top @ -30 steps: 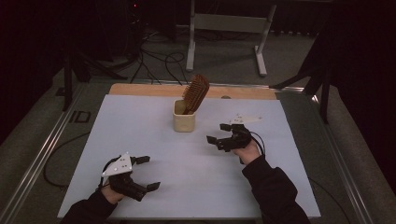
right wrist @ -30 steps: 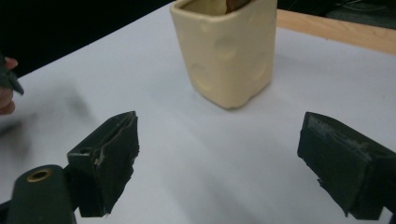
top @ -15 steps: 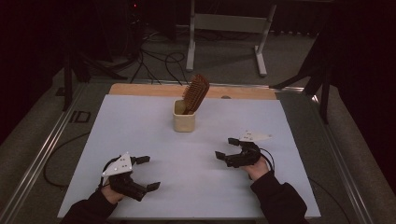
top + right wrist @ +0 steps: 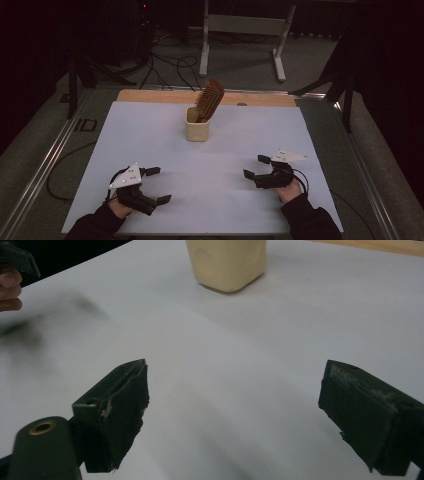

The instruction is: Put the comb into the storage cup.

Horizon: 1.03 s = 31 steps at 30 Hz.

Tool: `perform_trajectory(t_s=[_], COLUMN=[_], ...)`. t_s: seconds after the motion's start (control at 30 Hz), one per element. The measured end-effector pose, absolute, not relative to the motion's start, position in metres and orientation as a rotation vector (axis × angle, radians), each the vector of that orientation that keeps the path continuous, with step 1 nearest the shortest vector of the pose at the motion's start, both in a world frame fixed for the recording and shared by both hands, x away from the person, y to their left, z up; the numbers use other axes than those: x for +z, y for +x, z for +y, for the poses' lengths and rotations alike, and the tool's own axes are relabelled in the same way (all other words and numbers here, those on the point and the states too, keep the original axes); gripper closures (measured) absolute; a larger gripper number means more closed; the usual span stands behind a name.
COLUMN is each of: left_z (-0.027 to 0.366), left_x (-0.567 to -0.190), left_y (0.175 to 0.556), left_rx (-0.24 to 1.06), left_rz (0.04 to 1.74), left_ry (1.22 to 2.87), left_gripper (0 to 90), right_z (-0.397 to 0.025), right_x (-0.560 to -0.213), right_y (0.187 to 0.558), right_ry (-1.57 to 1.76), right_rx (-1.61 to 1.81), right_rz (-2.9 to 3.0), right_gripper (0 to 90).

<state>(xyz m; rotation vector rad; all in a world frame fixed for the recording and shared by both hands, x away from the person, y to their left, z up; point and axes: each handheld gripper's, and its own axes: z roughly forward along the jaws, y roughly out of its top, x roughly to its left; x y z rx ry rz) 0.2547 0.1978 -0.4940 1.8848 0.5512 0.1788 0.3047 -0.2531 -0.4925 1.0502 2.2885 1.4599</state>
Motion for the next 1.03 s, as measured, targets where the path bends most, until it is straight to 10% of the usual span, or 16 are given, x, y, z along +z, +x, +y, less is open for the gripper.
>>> perform_trajectory(t_s=[1.03], left_z=[0.197], left_x=[-0.495], left_y=[0.256], left_rx=[0.179], left_rz=[0.553], left_ry=[1.893], left_gripper=[0.0], right_z=[-0.273], right_x=[-0.506], right_y=[0.274], right_ry=[1.049], right_rx=[1.409], right_rz=[2.22], right_gripper=[13.1])
